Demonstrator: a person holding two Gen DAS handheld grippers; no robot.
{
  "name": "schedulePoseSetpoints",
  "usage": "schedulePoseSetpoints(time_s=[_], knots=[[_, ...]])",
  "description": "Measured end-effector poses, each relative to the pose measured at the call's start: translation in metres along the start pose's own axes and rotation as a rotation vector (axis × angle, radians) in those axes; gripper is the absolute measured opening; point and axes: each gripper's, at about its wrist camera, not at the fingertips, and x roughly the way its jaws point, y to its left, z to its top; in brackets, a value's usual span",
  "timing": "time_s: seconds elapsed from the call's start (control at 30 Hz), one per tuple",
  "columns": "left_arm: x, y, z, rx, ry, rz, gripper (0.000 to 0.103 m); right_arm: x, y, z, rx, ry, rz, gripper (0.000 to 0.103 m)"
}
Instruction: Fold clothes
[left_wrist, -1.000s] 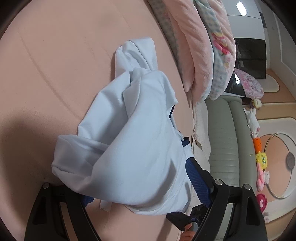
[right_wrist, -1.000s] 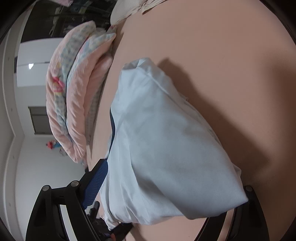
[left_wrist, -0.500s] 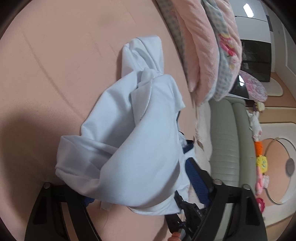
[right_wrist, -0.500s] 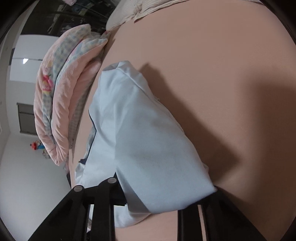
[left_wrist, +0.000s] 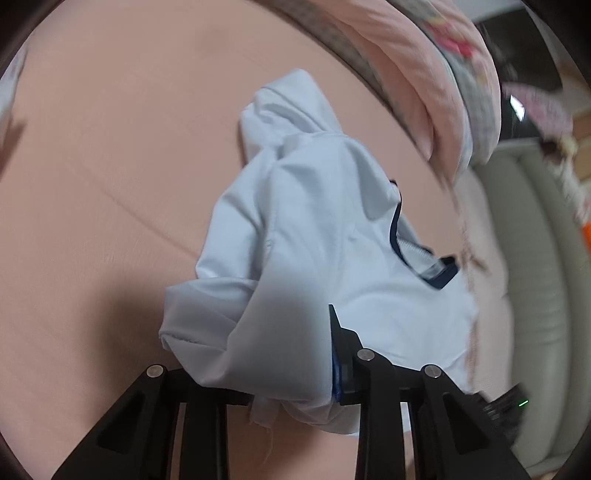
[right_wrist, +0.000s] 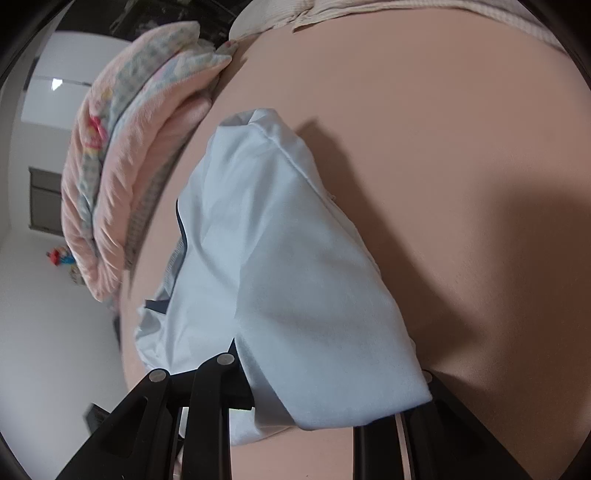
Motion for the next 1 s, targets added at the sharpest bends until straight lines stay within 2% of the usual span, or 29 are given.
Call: schedulePoseSetpoints(time_s=[0.2, 0.33, 0.47, 0.63, 1.0], knots=[[-0.009, -0.019, -0.004, 0.085, -0.008, 0.127, 0.022, 0.001, 0.041, 0.002, -0.163, 0.058, -0.206, 0.020], [-0.016, -0.030, -0.007, 0.138, -0.014, 0.205, 0.019, -0.008, 0.064, -0.010, -0.316, 0.055, -0.286, 0.017], [-0.036, -0.022, -0.013, 0.114, -0.017, 0.166, 0.018, -0.021, 0.074, -0.030, -0.407, 0.039, -0.316, 0.016], [-0.048, -0.015, -0.026, 0.099, 0.010, 0.171, 0.018, -0.037, 0.077, -0.057, -0.468, 0.029, -0.336, 0.015], [-0.079, 0.005, -0.065, 0.119, 0.056, 0.154, 0.018, -0.065, 0.059, -0.097, -0.439, 0.067, -0.333, 0.015]])
